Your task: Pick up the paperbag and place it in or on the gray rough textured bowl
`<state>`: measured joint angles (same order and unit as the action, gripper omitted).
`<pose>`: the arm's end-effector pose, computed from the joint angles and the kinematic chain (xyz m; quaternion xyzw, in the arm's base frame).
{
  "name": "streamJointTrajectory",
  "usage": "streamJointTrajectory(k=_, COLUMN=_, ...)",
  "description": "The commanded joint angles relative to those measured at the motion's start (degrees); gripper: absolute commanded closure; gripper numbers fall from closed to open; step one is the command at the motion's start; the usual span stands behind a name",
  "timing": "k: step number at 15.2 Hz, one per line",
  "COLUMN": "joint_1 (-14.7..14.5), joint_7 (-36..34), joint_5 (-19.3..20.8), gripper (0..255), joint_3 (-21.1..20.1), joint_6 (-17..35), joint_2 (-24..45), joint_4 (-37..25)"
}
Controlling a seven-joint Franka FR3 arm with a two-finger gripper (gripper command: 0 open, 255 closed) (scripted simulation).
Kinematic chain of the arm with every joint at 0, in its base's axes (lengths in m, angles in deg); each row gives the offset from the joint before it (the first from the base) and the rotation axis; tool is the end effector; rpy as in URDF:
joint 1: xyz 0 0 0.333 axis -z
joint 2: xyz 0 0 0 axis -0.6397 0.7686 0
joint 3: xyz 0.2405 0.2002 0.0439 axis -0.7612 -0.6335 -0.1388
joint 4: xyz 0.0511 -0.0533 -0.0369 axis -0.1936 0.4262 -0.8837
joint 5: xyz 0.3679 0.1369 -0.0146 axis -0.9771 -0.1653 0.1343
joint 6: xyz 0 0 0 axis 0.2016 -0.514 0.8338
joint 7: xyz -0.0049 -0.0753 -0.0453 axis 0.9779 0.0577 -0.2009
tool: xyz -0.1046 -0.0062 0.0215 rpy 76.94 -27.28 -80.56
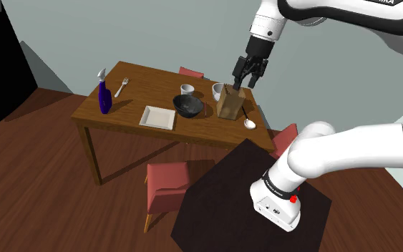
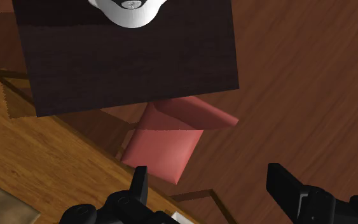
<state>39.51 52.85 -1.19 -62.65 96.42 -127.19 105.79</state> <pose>0.3012 0.0114 0.5522 -0.9950 0.0611 0.0505 0.0614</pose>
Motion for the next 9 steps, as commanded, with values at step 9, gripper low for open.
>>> streamJointTrajectory(k=9, joint_1=3.1, joint_7=7.93, joint_5=6.24, gripper=0, joint_3=5.49, joint_6=12.53, joint_2=8.22, joint_4=3.61)
